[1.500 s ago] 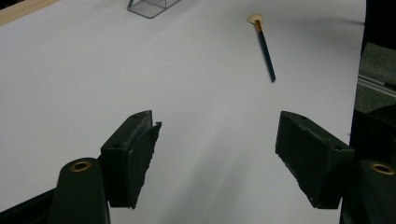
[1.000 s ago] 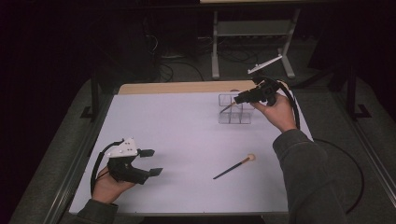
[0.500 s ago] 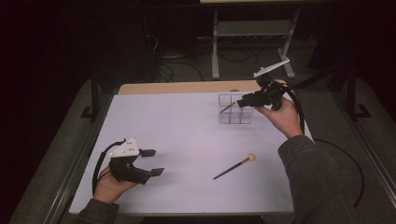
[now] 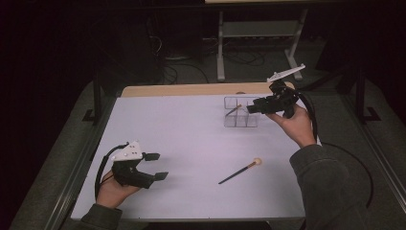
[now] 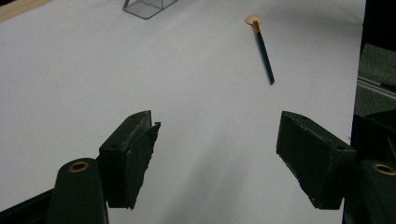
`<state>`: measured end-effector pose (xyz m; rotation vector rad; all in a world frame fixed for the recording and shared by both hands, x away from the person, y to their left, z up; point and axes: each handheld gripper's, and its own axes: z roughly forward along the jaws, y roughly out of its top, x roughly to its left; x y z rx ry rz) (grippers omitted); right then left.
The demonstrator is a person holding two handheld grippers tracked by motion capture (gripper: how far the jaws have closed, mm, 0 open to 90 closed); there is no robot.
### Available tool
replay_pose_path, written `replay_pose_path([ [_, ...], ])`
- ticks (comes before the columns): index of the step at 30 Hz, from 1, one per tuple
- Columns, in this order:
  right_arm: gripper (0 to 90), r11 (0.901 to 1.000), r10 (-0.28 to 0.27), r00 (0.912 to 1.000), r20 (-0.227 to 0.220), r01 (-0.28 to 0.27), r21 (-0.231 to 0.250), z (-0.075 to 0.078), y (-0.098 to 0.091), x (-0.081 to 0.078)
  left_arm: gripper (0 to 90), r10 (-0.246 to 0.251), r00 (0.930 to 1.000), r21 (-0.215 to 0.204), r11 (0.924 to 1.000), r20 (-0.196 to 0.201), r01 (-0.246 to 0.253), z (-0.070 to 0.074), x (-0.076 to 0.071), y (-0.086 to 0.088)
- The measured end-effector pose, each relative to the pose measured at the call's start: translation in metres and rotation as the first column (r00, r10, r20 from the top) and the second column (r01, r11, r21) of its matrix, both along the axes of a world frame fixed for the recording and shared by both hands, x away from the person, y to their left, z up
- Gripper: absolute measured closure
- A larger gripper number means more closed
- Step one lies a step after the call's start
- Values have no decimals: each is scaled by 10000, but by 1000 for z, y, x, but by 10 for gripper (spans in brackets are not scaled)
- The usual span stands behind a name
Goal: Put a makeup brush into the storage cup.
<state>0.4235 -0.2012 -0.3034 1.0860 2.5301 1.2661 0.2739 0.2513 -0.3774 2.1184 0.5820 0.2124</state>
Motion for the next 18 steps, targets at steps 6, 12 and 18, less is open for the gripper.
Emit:
replay_pose_path([
  [6,488,9999,77,10000,49,-77,72,-4,-4,-4,270,45,10000,4,10000,24,-45,0,0,3],
  [12,468,9997,64,10000,-34,-63,219,-8,-8,-8,269,174,9998,-97,9998,45,-174,1,0,4],
  [18,465,9994,128,9999,-69,-126,317,-11,-11,-14,268,159,9999,-53,9999,14,-159,0,1,4],
])
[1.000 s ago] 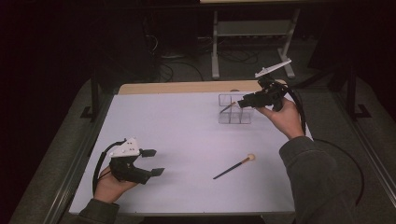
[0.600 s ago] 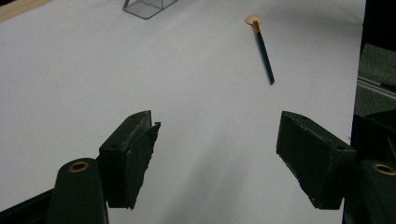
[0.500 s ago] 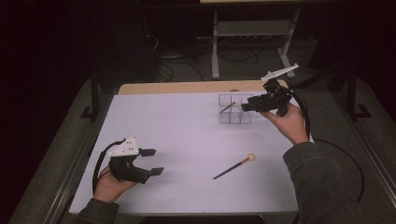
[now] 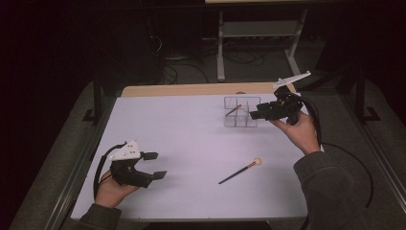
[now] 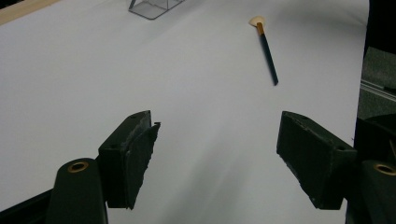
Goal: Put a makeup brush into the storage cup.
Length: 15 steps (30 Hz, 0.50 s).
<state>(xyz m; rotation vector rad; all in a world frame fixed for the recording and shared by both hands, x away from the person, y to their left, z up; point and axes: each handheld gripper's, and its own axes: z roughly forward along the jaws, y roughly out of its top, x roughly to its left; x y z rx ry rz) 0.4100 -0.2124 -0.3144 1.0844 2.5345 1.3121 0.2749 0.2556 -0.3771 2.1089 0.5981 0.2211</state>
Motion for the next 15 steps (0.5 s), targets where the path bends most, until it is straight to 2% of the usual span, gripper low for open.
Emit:
replay_pose_path([
  [15,448,9999,2,10000,83,-3,151,-7,-8,-14,264,-10,10000,-24,10000,-42,10,0,2,-1],
])
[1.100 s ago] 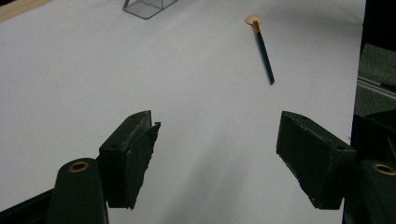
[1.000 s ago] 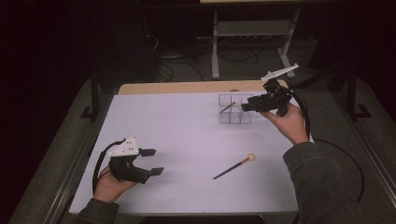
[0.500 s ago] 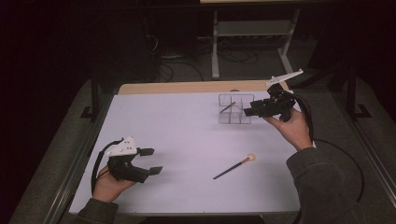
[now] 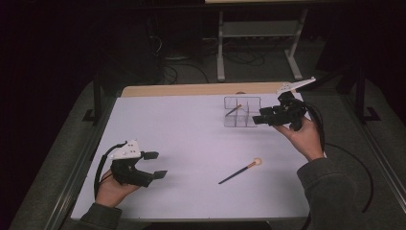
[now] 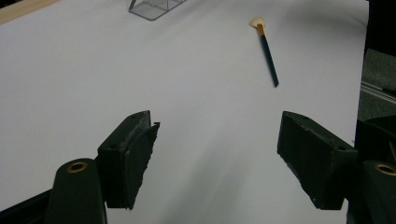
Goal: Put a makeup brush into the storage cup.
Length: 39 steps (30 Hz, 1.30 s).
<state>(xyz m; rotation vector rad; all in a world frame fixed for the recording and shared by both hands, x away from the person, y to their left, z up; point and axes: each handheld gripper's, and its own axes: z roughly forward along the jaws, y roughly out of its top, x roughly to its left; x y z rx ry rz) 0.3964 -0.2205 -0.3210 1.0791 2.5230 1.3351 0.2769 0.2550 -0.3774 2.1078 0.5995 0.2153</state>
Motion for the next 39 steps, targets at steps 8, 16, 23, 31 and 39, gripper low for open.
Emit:
replay_pose_path([
  [8,423,9998,8,10000,3,-8,189,-7,-7,-10,258,40,10000,-111,9999,2,-40,1,0,-1],
  [16,403,9998,57,10000,75,-58,197,-15,-13,-23,258,14,10000,-101,9999,13,-14,2,1,-2],
  [23,394,9998,-33,10000,-35,34,188,-20,-19,-30,256,73,10000,-93,9999,-47,-73,2,2,-2],
  [31,388,9999,-34,10000,-41,34,152,-23,-23,-37,254,14,10000,-46,10000,-60,-15,2,3,-3],
  [39,388,10000,59,10000,-27,-59,26,-23,-23,-43,254,44,10000,-83,10000,-83,-45,2,2,-5],
])
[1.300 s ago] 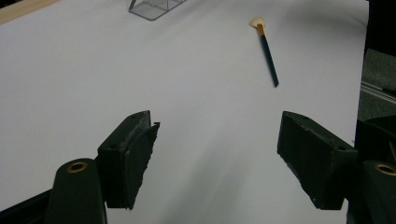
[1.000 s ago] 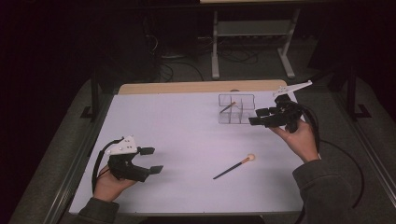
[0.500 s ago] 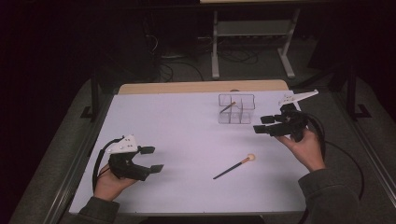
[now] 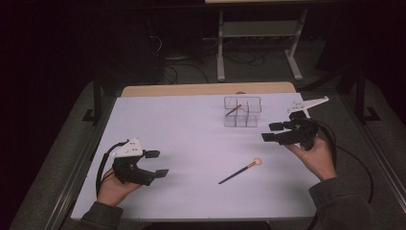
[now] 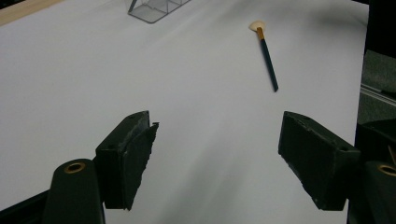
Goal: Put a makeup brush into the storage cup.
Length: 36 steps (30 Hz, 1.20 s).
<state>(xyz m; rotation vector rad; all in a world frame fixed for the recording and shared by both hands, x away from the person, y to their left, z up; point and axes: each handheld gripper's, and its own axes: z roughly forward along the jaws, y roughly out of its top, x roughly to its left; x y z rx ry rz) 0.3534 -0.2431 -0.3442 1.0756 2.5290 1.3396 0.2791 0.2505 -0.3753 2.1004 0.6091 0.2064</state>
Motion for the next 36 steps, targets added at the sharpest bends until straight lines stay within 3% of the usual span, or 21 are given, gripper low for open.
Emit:
replay_pose_path([
  [8,386,10000,76,9999,-110,-77,-45,-8,-1,-4,252,30,10000,5,10000,-8,-30,-1,0,0],
  [20,379,9996,253,9997,-47,-254,-77,-8,1,-10,248,119,9999,32,9999,2,-119,0,-1,4],
  [29,373,9979,619,9981,59,-618,-188,-7,6,-16,247,143,9999,69,9999,37,-143,-1,-3,7],
  [36,375,9920,1124,9936,144,-1113,-598,-11,14,-20,246,170,9998,84,9998,87,-171,-2,-4,7],
])
